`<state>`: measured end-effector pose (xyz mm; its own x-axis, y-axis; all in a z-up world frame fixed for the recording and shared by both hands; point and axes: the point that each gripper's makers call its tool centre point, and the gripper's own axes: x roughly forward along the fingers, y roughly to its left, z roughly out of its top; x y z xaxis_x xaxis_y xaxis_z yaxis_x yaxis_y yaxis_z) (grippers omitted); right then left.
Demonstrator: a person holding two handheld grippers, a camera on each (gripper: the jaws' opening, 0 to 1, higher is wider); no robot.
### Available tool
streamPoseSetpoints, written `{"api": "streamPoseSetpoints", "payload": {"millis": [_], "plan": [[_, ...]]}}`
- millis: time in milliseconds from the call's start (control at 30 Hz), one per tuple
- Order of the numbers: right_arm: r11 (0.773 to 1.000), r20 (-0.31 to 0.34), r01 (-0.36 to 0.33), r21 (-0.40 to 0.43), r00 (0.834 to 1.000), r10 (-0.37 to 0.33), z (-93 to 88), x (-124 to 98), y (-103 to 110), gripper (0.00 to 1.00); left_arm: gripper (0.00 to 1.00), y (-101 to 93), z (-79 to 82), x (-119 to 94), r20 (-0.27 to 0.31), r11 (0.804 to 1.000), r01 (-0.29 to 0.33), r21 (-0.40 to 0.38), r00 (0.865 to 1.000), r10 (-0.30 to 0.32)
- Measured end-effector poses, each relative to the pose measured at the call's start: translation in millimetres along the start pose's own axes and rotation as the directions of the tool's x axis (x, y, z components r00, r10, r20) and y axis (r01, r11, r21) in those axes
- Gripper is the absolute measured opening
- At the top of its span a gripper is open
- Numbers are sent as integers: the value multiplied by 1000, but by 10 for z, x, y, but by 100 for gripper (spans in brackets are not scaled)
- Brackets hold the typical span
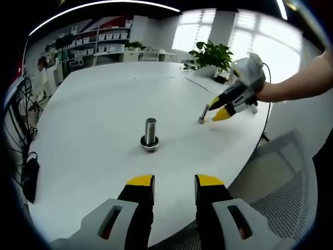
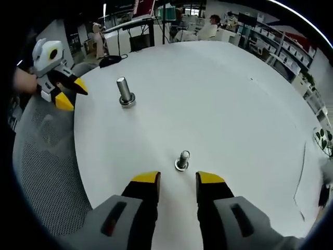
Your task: Place the washer onto the threaded stud by aligning its center hole with the stud, sliding it down to the base, and recovering from edge contact or off-axis alignment until the washer reaches the visible bottom stop.
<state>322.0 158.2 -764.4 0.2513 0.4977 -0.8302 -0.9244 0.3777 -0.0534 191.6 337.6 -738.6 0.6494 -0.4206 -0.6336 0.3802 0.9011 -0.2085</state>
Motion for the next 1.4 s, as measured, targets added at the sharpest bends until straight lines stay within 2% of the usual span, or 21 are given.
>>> {"api": "streamPoseSetpoints", "payload": {"millis": [267, 367, 533, 800, 1033, 1233, 1400], "plan": [[998, 47, 27, 65, 998, -30, -89, -193, -30, 30, 29, -12, 12, -5, 6, 1000, 6, 5, 1000, -6], [994, 96, 27, 109, 995, -37, -67, -268, -8, 30, 29, -17, 11, -3, 4, 1000, 4, 9, 1000, -4], [992, 132, 31, 122, 990, -47, -83, -341, 42, 30, 29, -15, 14, -8, 6, 1000, -3, 17, 1000, 3], [983, 212, 52, 177, 973, -90, -25, -454, 123, 30, 30, 5, 49, -26, 21, 1000, -22, 20, 1000, 22], [987, 246, 69, 147, 964, -104, 18, -482, 290, 31, 31, 10, 54, -27, 25, 999, -32, 25, 999, 31], [969, 292, 67, 238, 947, -137, 29, -552, 296, 31, 31, 23, 76, -38, 35, 999, -41, 20, 999, 41], [959, 304, 70, 273, 940, -155, -15, -571, 321, 33, 31, 14, 83, -40, 39, 999, -45, 27, 998, 44]]}}
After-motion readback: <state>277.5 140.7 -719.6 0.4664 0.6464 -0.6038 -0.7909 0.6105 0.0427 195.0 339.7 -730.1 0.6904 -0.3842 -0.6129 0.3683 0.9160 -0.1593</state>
